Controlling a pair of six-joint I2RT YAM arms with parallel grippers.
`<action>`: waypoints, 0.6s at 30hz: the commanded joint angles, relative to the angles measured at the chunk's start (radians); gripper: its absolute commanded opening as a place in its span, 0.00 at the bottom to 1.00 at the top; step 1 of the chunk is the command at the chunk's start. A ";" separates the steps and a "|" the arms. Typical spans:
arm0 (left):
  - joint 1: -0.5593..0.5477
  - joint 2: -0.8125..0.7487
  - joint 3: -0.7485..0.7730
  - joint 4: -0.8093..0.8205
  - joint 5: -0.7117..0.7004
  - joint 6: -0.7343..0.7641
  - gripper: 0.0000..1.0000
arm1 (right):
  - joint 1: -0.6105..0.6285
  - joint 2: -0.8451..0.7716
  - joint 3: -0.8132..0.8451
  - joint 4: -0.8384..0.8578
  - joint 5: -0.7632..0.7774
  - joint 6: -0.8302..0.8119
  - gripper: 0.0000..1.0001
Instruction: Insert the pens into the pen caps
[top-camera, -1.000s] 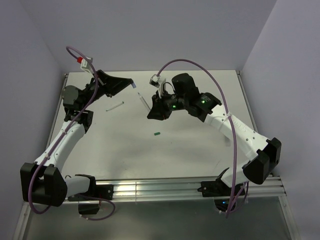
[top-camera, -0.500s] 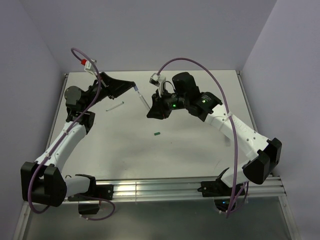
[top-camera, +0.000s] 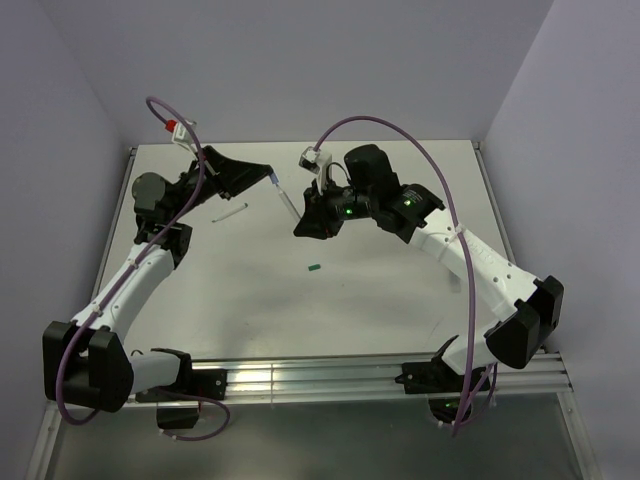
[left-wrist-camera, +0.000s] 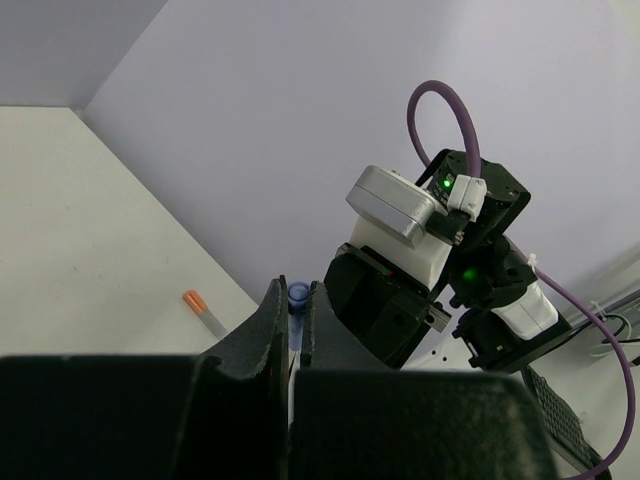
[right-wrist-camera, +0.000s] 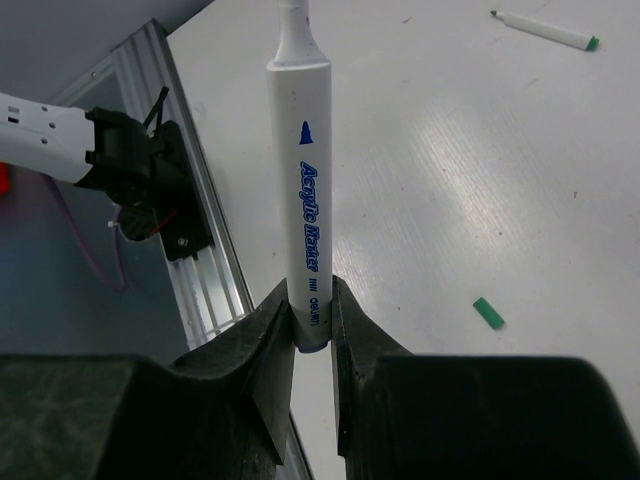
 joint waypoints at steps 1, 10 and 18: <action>-0.008 0.001 -0.006 0.080 0.009 -0.015 0.00 | 0.007 0.004 0.037 0.030 -0.004 0.000 0.00; -0.005 0.001 -0.009 0.117 0.005 -0.047 0.00 | 0.006 -0.006 0.019 0.032 0.001 -0.005 0.00; -0.004 0.015 0.006 0.116 0.008 -0.052 0.00 | 0.004 -0.026 -0.010 0.030 0.008 -0.007 0.00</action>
